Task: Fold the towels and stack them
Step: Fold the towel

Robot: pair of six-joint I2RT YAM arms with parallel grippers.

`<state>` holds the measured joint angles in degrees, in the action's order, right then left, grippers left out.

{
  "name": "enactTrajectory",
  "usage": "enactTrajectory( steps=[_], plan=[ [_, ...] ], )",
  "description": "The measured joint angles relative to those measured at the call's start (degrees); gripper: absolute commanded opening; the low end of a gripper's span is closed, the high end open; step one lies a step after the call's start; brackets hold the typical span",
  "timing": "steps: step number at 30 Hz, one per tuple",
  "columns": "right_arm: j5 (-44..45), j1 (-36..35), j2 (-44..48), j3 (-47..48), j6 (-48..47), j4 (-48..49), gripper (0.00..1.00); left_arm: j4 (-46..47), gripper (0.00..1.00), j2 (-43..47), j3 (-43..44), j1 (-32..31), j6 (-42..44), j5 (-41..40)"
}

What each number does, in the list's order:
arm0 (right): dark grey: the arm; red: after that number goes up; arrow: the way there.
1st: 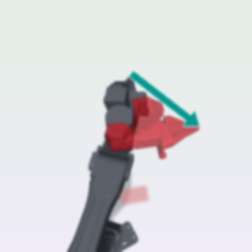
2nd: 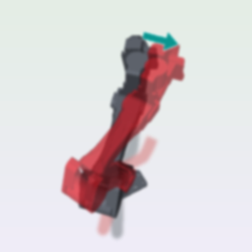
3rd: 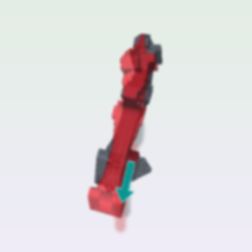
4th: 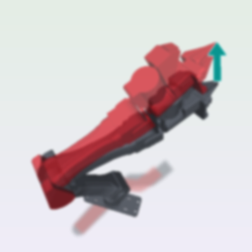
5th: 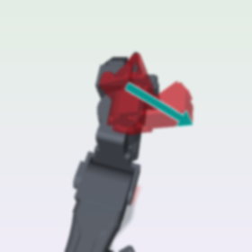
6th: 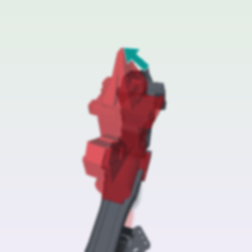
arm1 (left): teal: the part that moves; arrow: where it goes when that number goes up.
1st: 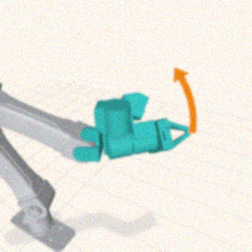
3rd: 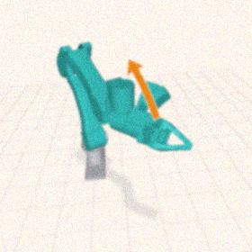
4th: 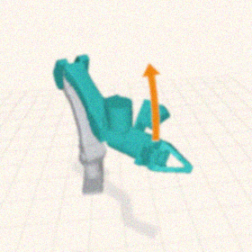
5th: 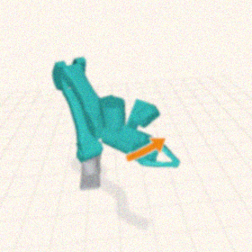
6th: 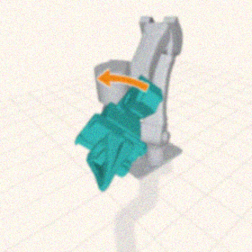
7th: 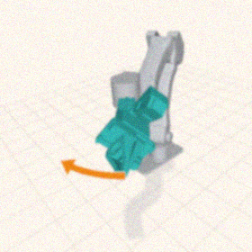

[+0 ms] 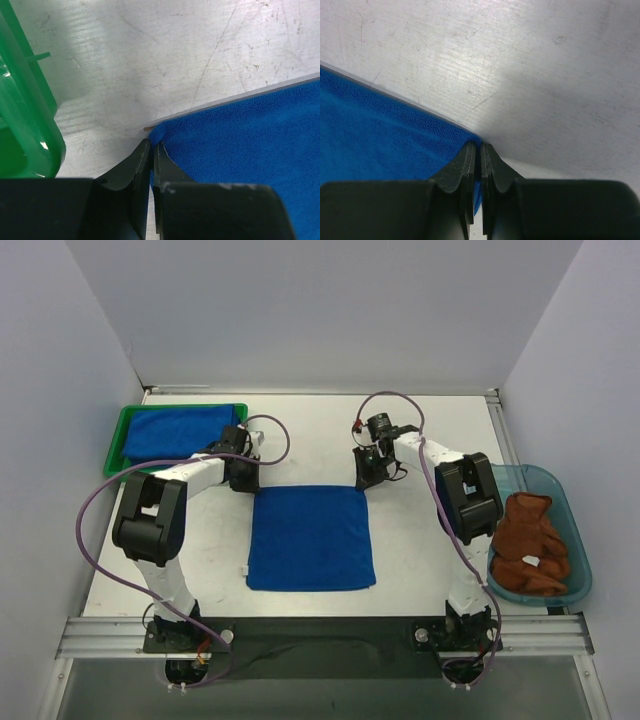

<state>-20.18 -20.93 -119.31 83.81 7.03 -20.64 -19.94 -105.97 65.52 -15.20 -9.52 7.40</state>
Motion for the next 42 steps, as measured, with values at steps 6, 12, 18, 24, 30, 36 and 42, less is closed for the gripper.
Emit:
enactTrajectory(
  steps=[6, 12, 18, 24, 30, 36, 42],
  plan=[
    [-0.13, 0.26, 0.0, 0.0, -0.35, -0.04, 0.0, -0.02, 0.34, -0.02, 0.0, 0.04, 0.35, 0.22],
    [-0.42, 0.26, 0.0, 0.0, -1.11, -0.22, 0.0, 0.2, 0.54, 0.24, 0.17, -0.26, 0.83, -0.31],
    [-0.66, 0.2, 0.0, 0.0, -1.36, -0.28, 0.0, 0.0, 0.55, 0.13, 0.57, -0.39, 4.02, -1.79],
    [-0.76, -0.09, 0.0, 0.0, -1.77, -0.42, 0.0, -0.04, 0.55, -0.87, 1.79, -1.36, 8.15, -3.58],
    [-0.87, -0.11, 0.0, -0.02, -2.25, -0.48, 0.0, -0.02, 0.48, -3.21, 4.52, -2.51, 12.26, -3.76],
    [-0.94, -0.11, 0.02, -0.02, -2.43, -0.5, 0.0, -0.59, 0.43, -4.5, 6.19, -2.84, 14.19, -3.3],
    [-0.96, -0.11, 0.02, -0.04, -2.45, -0.48, 0.0, -2.23, 0.38, -6.21, 8.81, -2.82, 14.73, -2.69]
  ],
)
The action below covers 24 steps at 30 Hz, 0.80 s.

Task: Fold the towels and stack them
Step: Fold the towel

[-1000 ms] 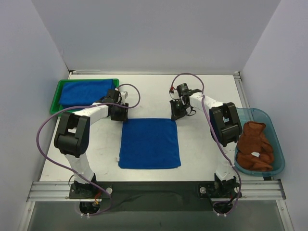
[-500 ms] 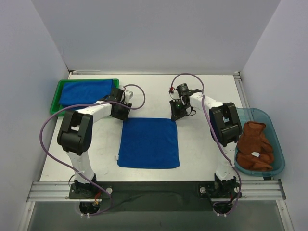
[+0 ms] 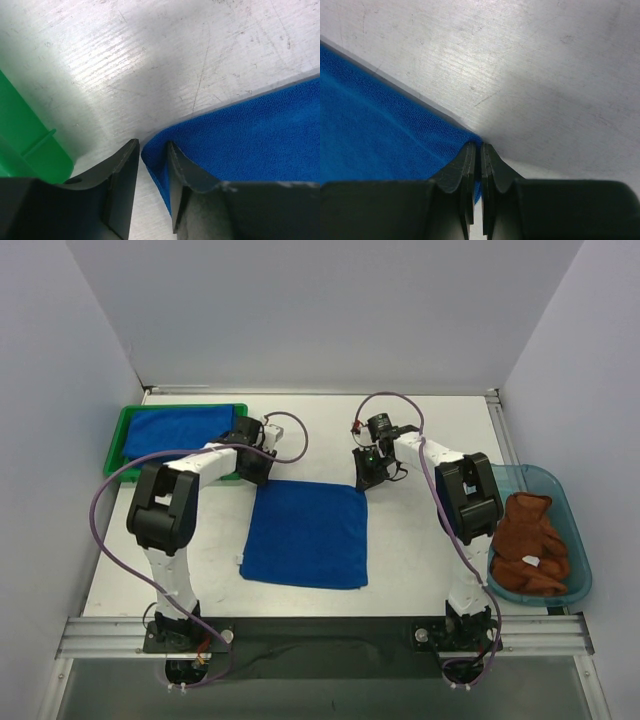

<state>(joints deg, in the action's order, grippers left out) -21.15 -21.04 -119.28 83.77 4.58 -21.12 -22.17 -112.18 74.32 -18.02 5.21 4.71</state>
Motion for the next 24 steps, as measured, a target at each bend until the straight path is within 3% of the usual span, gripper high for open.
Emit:
enactTrajectory(
  steps=[2, 3, 7, 10, 18, 24],
  plan=[
    [-0.02, 0.0, 0.02, -0.04, 0.0, 0.02, 0.0, -0.35, 0.33, -0.33, 0.57, 0.0, -0.02, 0.07],
    [-0.02, 0.0, 0.02, -0.09, 0.0, 0.04, 0.0, -0.46, 0.25, -0.46, 0.74, 0.0, 0.0, 0.2],
    [0.0, 0.0, 0.04, -0.11, -0.02, 0.04, 0.0, -0.74, 0.08, -0.7, 1.07, 0.0, 0.0, 1.03],
    [0.07, 0.02, 0.31, -0.39, -0.02, 0.07, 0.0, -0.94, 0.0, -0.72, 1.16, 0.0, -0.02, 1.38],
    [2.84, 0.48, 3.85, -3.98, 0.07, 0.02, 0.0, -2.62, 0.0, 0.22, 1.05, -0.09, -0.52, 1.62],
    [6.19, 0.46, 14.93, -8.68, 0.83, 1.62, 0.0, -6.36, 0.0, 7.04, 0.52, -2.05, -1.77, 0.76]
  ],
)
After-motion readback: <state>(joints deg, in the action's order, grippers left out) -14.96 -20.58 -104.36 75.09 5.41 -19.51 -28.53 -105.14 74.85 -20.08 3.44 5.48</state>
